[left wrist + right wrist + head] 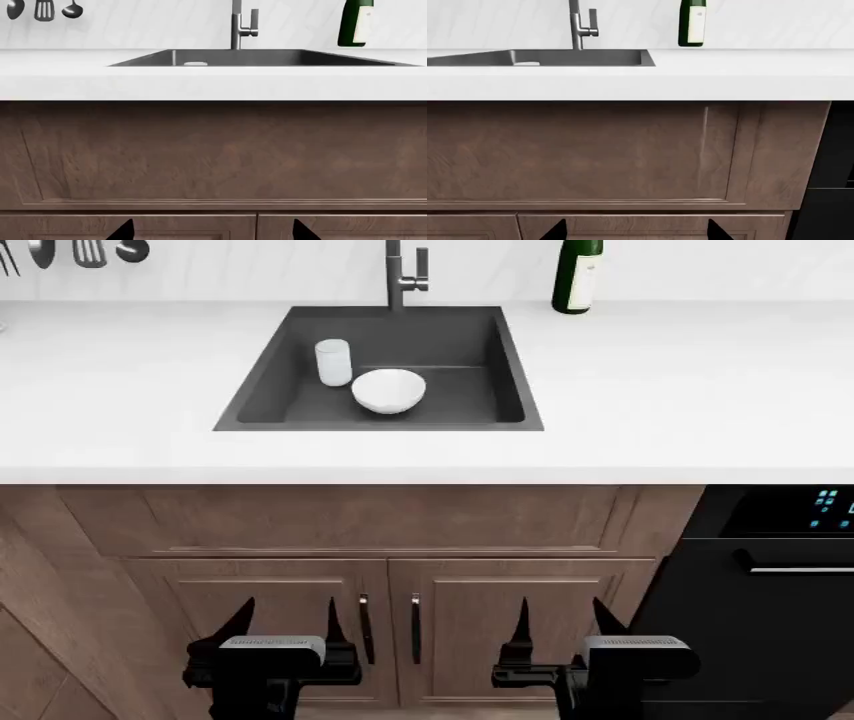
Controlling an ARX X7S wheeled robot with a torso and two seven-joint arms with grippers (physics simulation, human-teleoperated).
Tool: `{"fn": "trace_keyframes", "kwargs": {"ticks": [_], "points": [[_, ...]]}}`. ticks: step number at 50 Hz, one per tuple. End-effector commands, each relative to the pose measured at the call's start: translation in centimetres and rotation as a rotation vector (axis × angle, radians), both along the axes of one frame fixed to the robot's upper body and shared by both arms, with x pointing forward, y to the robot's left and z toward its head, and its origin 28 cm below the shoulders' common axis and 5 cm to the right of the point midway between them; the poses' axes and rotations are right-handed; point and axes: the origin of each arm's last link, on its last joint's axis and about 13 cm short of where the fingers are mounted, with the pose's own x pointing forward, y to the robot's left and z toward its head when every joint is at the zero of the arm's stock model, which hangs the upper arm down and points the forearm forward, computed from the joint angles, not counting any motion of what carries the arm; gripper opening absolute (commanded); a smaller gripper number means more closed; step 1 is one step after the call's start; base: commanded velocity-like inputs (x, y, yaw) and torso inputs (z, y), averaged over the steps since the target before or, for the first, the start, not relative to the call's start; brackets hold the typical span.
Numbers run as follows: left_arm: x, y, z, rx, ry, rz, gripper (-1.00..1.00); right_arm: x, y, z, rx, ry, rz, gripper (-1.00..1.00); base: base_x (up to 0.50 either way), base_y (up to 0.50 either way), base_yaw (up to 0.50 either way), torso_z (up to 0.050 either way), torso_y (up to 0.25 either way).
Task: Pick the cup and bowl from the sink and place them on the counter for drying.
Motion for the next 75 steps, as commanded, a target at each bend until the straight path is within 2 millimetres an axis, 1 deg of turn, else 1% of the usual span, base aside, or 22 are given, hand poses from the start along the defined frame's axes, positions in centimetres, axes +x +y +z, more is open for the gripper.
{"fn": "trace_keyframes", "kwargs": {"ticks": [1,19,28,36,37,47,52,59,67,75], "points": [[0.02,0.08,-0.01,0.003,-0.004,0.006,1.0,0.02,0.04,-0.05,0.005,0.001,0.0,1.0,0.0,0.0,0.0,0.0,0.0],[-0.04,0.14,-0.08,-0.005,0.008,-0.004,1.0,-0.07,-0.07,0.06,-0.023,0.007,-0.02,1.0,0.0,0.0,0.0,0.0,0.0],[0.02,0.04,-0.02,-0.006,0.014,-0.002,1.0,-0.08,-0.1,0.07,-0.023,0.011,-0.022,1.0,0.1,0.34,0.0,0.0,0.0],[-0.17,0.2,0.21,-0.025,-0.005,-0.019,1.0,-0.11,-0.12,0.04,-0.024,0.012,-0.025,1.0,0.1,0.13,0.0,0.0,0.0],[-0.25,0.1,0.24,-0.036,-0.005,-0.04,1.0,-0.11,-0.11,0.04,-0.024,0.014,-0.024,1.0,0.11,0.01,0.0,0.0,0.0],[-0.17,0.31,0.05,-0.036,0.011,-0.017,1.0,-0.1,-0.08,0.0,-0.034,0.015,-0.014,1.0,0.23,0.0,0.0,0.0,0.0],[-0.12,0.28,0.16,-0.025,-0.009,-0.004,1.0,-0.13,-0.13,0.21,-0.035,0.002,-0.024,1.0,0.24,0.0,0.0,0.0,0.0],[-0.18,0.3,0.26,-0.02,-0.028,-0.003,1.0,-0.13,-0.1,0.03,-0.03,0.015,-0.02,1.0,0.06,0.0,0.0,0.046,0.0],[0.24,-0.27,0.44,-0.028,-0.034,0.0,1.0,-0.11,-0.1,0.02,-0.034,0.023,-0.024,1.0,0.0,0.0,0.0,0.05,0.0],[-0.16,0.41,0.3,-0.025,-0.037,-0.006,1.0,-0.02,-0.07,-0.01,-0.028,0.023,-0.019,1.0,0.0,0.0,0.0,0.05,0.0]]}}
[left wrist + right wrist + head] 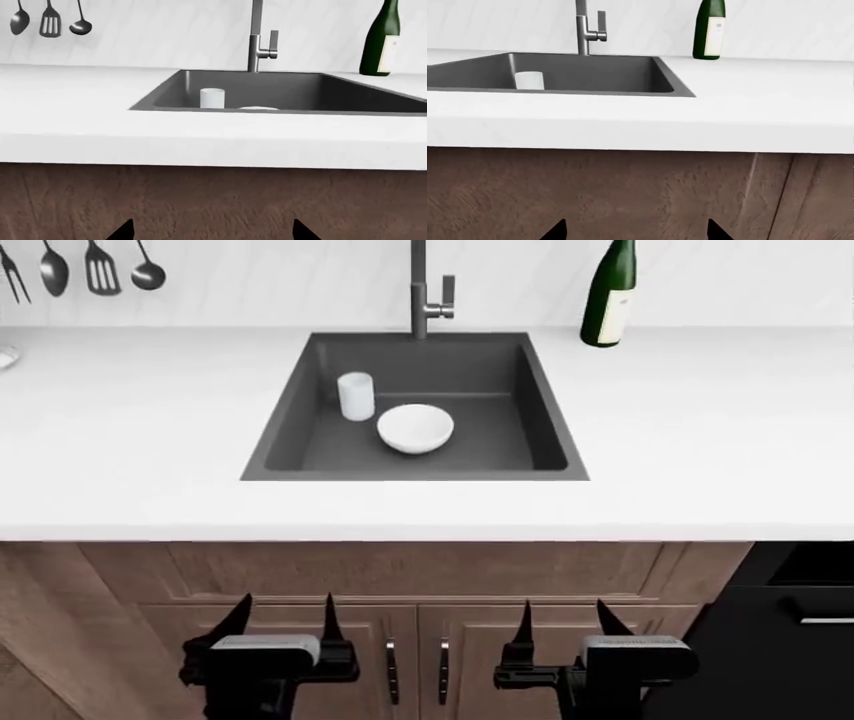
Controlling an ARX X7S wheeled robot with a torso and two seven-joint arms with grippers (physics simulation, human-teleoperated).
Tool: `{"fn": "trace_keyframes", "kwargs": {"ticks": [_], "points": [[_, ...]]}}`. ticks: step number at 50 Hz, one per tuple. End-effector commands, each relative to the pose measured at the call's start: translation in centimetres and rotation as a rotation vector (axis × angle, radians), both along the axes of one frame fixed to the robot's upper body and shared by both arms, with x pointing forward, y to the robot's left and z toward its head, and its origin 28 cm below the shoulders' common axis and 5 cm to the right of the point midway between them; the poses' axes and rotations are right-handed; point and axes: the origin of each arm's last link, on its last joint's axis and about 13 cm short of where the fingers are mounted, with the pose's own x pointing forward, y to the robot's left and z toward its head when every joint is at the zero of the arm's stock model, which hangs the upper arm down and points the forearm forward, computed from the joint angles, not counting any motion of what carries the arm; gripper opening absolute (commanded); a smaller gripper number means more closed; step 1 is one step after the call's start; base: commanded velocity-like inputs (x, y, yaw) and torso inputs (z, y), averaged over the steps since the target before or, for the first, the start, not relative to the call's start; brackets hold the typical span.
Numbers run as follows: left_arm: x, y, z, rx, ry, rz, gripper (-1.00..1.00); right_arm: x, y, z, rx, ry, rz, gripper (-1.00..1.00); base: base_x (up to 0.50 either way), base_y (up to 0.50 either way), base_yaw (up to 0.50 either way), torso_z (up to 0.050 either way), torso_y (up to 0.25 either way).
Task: Pick the cup and bowl from the sink and place them on the counter for drying.
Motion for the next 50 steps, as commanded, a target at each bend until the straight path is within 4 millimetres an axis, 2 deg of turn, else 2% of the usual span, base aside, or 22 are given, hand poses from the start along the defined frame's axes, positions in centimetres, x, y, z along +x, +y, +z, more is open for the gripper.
{"fn": "trace_keyframes", "kwargs": {"ticks": [1,20,30,33,39,40,42,47,49,50], "points": [[-0.2,0.4,-0.1,0.002,-0.006,-0.001,1.0,0.0,0.0,0.0,0.004,0.003,0.001,1.0,0.0,0.0,0.0,0.05,0.0],[-0.1,0.1,-0.1,0.003,0.006,-0.003,1.0,0.0,0.0,-0.1,0.007,0.006,0.002,1.0,0.0,0.0,0.0,0.05,0.0],[-0.1,-0.2,-0.2,0.056,0.026,-0.004,1.0,0.1,0.1,0.0,0.018,0.002,0.009,1.0,0.0,0.0,0.0,0.0,0.0],[-0.1,0.1,0.1,0.009,-0.017,0.006,1.0,0.1,0.1,-0.1,0.02,0.004,0.008,1.0,0.0,0.0,0.0,0.0,0.0],[-0.1,0.0,0.2,-0.007,0.009,0.008,1.0,0.1,0.1,0.1,-0.021,0.024,-0.018,1.0,0.0,0.0,0.0,0.0,0.0],[-0.3,-0.2,0.5,0.036,-0.012,0.0,1.0,0.0,0.1,0.3,-0.022,0.023,-0.028,1.0,0.0,0.0,0.0,0.0,0.0],[-0.4,-0.2,1.2,-0.001,0.007,0.012,1.0,0.2,0.2,1.5,0.013,0.017,-0.049,1.0,0.0,0.0,0.0,0.0,0.0],[-0.3,-1.1,5.5,-0.004,0.011,-0.037,1.0,0.9,0.6,5.9,-0.008,0.097,-0.019,1.0,0.0,0.0,0.0,0.0,0.0],[-0.1,-1.4,7.5,0.014,-0.009,-0.043,1.0,0.9,0.8,8.4,0.014,0.062,-0.024,1.0,0.0,0.0,0.0,0.0,0.0],[-0.1,-1.4,7.7,0.021,0.015,-0.047,1.0,1.0,0.9,8.9,0.011,0.067,-0.008,1.0,0.0,0.0,0.0,0.0,0.0]]}}
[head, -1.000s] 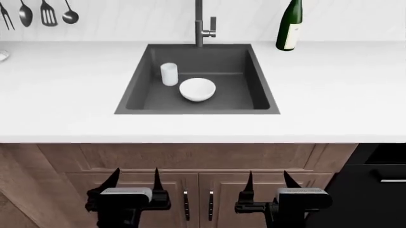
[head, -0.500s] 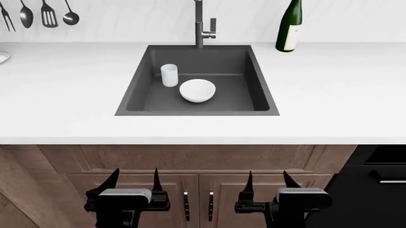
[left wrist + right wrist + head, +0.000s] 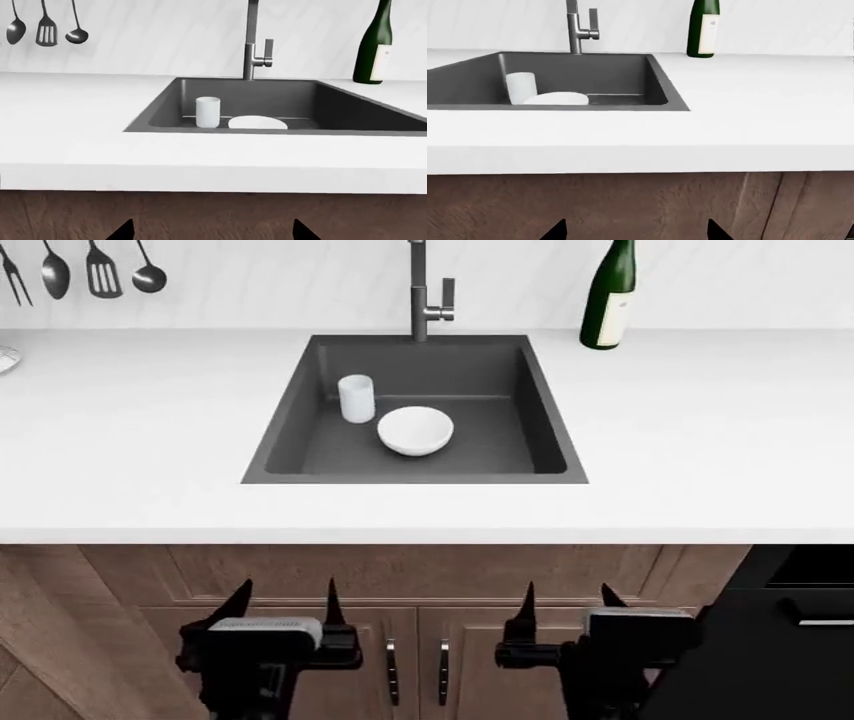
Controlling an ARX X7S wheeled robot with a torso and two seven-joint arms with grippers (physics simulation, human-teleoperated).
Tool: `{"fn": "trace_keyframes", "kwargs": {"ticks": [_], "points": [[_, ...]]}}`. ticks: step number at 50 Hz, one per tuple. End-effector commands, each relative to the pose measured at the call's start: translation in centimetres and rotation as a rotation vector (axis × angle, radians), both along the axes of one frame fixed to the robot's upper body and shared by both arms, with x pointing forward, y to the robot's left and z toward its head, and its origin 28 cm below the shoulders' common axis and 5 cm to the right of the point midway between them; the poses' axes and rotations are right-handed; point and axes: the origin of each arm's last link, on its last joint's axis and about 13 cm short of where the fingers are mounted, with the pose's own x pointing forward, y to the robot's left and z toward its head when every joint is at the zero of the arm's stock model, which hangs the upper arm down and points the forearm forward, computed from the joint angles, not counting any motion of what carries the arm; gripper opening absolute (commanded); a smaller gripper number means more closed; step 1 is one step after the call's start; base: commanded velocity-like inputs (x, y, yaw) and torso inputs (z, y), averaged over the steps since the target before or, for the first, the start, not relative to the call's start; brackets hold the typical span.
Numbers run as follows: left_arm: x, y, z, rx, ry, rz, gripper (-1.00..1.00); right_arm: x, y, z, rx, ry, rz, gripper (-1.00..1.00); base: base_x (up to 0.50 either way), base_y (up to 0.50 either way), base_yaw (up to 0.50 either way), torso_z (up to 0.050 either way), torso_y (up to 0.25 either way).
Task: Pick the cup and bowl from the sink and place them on the counter for drying.
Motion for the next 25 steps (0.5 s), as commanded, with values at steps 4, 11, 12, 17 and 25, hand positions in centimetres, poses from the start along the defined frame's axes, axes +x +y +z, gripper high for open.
{"fn": "trace_keyframes", "kwargs": {"ticks": [4,11,12,17,25], "points": [[0.3,-1.1,8.1,0.033,0.054,-0.046,1.0,0.4,0.7,8.9,0.063,-0.013,0.072,1.0,0.0,0.0,0.0,0.0,0.0],[1.1,-0.8,13.3,0.021,0.007,-0.026,1.0,1.5,0.2,14.3,0.04,-0.001,0.082,1.0,0.0,0.0,0.0,0.0,0.0],[1.5,-0.7,14.1,0.02,0.009,-0.025,1.0,2.0,-0.1,15.0,0.048,-0.009,0.082,1.0,0.0,0.0,0.0,0.0,0.0],[4.5,-0.3,17.0,0.009,0.02,-0.004,1.0,4.5,-1.0,17.7,0.02,-0.002,0.057,1.0,0.0,0.0,0.0,0.0,0.0],[10.8,0.0,18.7,0.023,0.029,0.024,1.0,9.8,-2.8,20.4,0.077,0.031,0.049,1.0,0.0,0.0,0.0,0.0,0.0]]}}
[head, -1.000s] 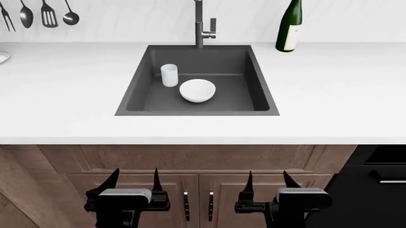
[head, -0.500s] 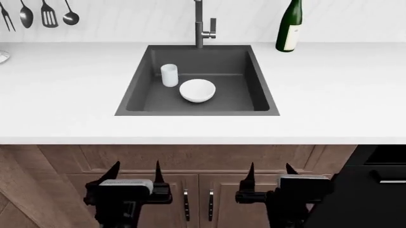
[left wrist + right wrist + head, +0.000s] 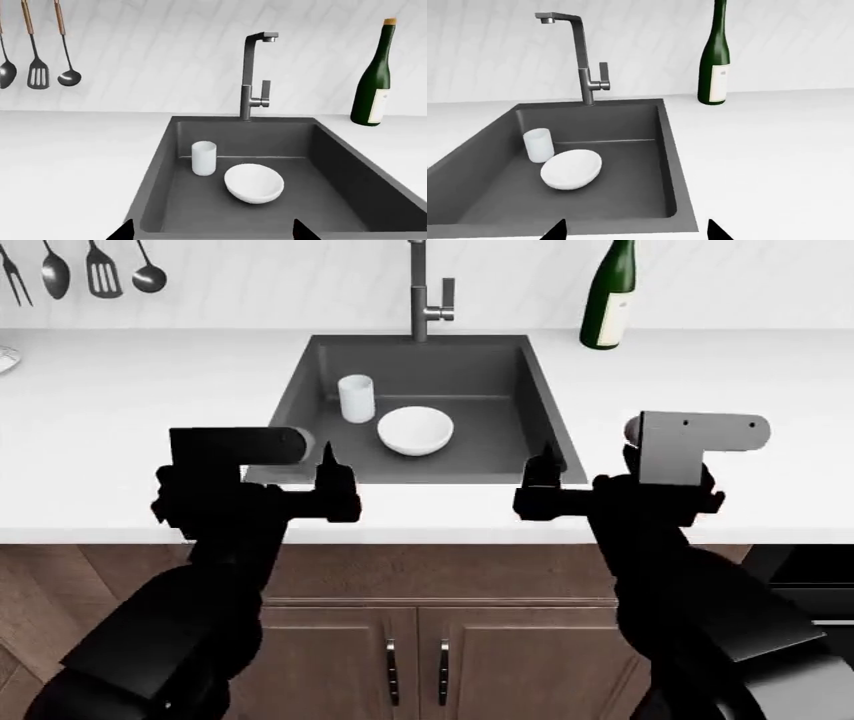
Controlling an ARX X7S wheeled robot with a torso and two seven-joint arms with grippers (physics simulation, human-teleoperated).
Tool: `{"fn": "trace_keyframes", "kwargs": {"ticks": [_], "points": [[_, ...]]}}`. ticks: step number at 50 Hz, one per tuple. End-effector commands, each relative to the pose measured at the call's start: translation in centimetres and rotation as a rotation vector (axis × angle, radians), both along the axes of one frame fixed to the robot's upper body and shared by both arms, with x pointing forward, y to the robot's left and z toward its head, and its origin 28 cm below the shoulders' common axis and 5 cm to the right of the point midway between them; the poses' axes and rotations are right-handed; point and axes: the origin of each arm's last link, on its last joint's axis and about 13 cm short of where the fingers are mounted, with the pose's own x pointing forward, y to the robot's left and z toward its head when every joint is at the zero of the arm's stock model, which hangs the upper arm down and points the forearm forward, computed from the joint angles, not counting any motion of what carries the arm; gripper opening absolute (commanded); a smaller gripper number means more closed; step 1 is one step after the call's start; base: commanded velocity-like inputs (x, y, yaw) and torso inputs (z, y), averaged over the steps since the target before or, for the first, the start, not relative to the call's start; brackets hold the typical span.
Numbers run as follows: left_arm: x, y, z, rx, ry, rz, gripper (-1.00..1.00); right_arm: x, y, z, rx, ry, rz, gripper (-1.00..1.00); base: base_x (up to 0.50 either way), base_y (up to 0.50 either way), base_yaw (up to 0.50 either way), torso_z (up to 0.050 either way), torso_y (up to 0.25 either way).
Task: Pick the cup and bowl from the sink and place them on the counter for drying.
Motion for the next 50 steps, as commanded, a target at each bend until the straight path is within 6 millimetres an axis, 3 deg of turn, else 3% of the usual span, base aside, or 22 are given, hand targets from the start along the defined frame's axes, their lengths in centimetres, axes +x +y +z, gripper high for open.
{"fn": "trace_keyframes", "kwargs": {"ticks": [1,4,6,8,12,13,15,19,24,25,27,31,33,38,39,41,43,45,46,47,48,50], "points": [[5.9,0.4,4.7,0.038,0.05,0.009,1.0,4.8,-1.9,5.2,0.006,0.033,0.002,1.0,0.0,0.0,0.0,0.0,0.0],[8.3,0.6,6.0,0.011,0.047,0.043,1.0,7.3,-2.9,5.7,-0.014,0.042,-0.024,1.0,0.0,0.0,0.0,0.0,0.0],[10.4,0.5,7.0,0.062,0.059,0.013,1.0,8.9,-3.1,6.6,0.011,0.053,-0.017,1.0,0.0,0.0,0.0,0.0,0.0],[12.6,0.4,7.8,-0.006,0.091,0.009,1.0,10.3,-3.2,7.8,0.039,0.059,-0.001,1.0,0.0,0.0,0.0,0.0,0.0],[15.3,0.3,9.3,0.009,0.11,0.019,1.0,12.5,-3.6,10.3,0.074,0.095,0.021,1.0,0.0,0.0,0.0,0.0,0.0],[16.0,0.1,10.7,0.013,0.094,-0.009,1.0,13.0,-3.7,10.9,0.069,0.101,0.024,1.0,0.0,0.0,0.0,0.0,0.0],[16.7,0.2,10.4,0.02,0.133,-0.003,1.0,13.6,-3.8,11.8,0.05,0.11,0.023,1.0,0.0,0.0,0.0,0.0,0.0],[16.6,0.1,11.6,-0.003,0.134,0.002,1.0,14.7,-4.1,12.7,0.055,0.132,0.039,1.0,0.0,0.0,0.0,0.0,0.0],[16.6,0.5,11.6,0.055,0.135,0.091,1.0,15.0,-4.0,12.4,0.028,0.134,0.063,1.0,0.0,0.0,0.0,0.0,0.0],[16.5,0.8,11.7,-0.023,0.168,0.037,1.0,15.0,-3.9,12.4,0.018,0.148,0.118,1.0,0.0,0.0,0.0,0.0,0.0],[16.6,0.8,11.6,0.0,0.138,0.083,1.0,15.0,-4.0,12.3,0.095,0.119,0.124,1.0,0.0,0.0,0.0,0.0,0.0],[16.5,0.9,10.9,0.037,0.196,0.038,1.0,15.4,-4.3,10.8,-0.07,0.118,0.117,1.0,0.0,0.0,0.0,0.0,0.0],[16.4,0.9,10.9,0.021,0.212,0.021,1.0,15.5,-4.2,11.0,0.041,0.07,0.193,1.0,0.0,0.0,0.0,0.0,0.0],[16.3,0.6,10.7,0.039,0.239,0.007,1.0,15.3,-4.2,9.9,-0.132,0.176,0.086,1.0,0.0,0.0,0.0,0.0,0.0],[16.3,0.5,10.5,0.046,0.245,0.007,1.0,15.5,-3.9,9.6,-0.05,0.152,0.109,1.0,0.0,0.0,0.0,0.0,0.0],[16.3,0.4,10.7,0.05,0.246,-0.018,1.0,15.6,-3.6,9.5,-0.147,0.149,0.167,1.0,0.0,0.0,0.0,0.0,0.0],[16.2,0.3,10.7,0.057,0.249,-0.012,1.0,15.8,-3.6,9.8,-0.142,0.083,0.02,1.0,0.0,0.0,0.0,0.0,0.0],[16.3,0.2,11.0,0.045,0.239,-0.03,1.0,15.8,-3.6,10.1,-0.126,0.083,0.058,1.0,0.0,0.0,0.0,0.0,0.0],[16.3,0.1,11.2,0.033,0.221,-0.029,1.0,15.3,-3.9,10.1,-0.19,0.183,0.02,1.0,0.0,0.0,0.0,0.0,0.0],[16.3,0.2,11.3,0.024,0.226,-0.023,1.0,14.9,-3.5,9.9,0.038,0.262,0.161,1.0,0.0,0.0,0.0,0.0,0.0],[16.3,0.2,11.5,0.017,0.222,-0.017,1.0,15.2,-3.6,10.3,-0.061,0.203,0.141,1.0,0.0,0.0,0.0,0.0,0.0],[16.3,0.3,11.6,0.016,0.218,-0.013,1.0,15.4,-3.8,10.9,-0.058,0.123,0.105,1.0,0.0,0.0,0.0,0.0,0.0]]}}
